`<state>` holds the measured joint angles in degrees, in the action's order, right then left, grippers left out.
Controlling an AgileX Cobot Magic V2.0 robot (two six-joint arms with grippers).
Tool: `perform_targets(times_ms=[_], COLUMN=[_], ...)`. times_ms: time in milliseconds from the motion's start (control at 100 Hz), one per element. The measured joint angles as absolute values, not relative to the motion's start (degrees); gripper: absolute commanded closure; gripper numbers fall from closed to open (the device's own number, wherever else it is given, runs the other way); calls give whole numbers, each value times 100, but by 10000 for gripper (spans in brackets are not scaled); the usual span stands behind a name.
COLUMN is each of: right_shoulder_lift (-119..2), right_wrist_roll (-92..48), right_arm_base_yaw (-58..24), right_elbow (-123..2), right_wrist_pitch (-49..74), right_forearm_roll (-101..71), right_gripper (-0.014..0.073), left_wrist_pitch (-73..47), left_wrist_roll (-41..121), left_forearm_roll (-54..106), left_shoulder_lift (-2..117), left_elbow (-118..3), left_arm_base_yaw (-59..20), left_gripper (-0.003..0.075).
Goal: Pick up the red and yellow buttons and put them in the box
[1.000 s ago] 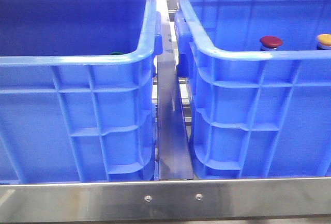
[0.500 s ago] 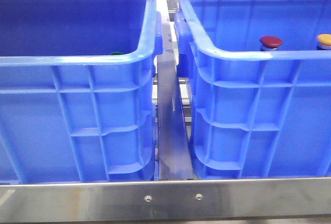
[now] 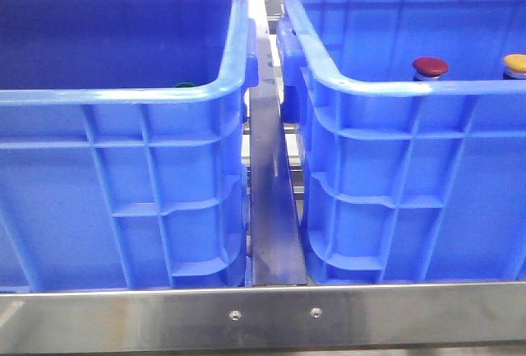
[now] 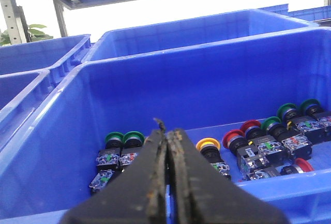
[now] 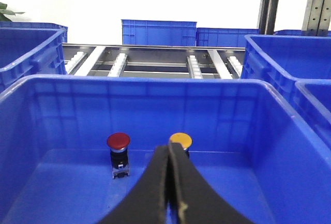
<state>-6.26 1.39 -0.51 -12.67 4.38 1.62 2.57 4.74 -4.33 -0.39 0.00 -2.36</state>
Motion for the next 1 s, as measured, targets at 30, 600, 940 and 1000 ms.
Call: perform_targets(times_ms=[30, 600, 940, 1000], right_shoulder_lift=[-534, 64, 64, 64], right_wrist_roll=[155, 469, 524, 524], right_arm_base_yaw=[-51, -51, -51, -51], right_elbow=[-1152, 154, 162, 162], right_wrist_pitch=[437, -432, -605, -605], right_forearm_roll=[162, 166, 166, 166], right_gripper=[661, 661, 661, 661], left_wrist_pitch=[257, 259, 259, 259], left_wrist_roll=[474, 474, 474, 474], left_forearm_roll=[-433, -433, -433, -433], left_shoulder_lift=[-39, -39, -39, -39], left_elbow=[0, 0, 0, 0], left_arm_base_yaw=[-236, -236, -236, -236], left_gripper=[739, 739, 739, 739])
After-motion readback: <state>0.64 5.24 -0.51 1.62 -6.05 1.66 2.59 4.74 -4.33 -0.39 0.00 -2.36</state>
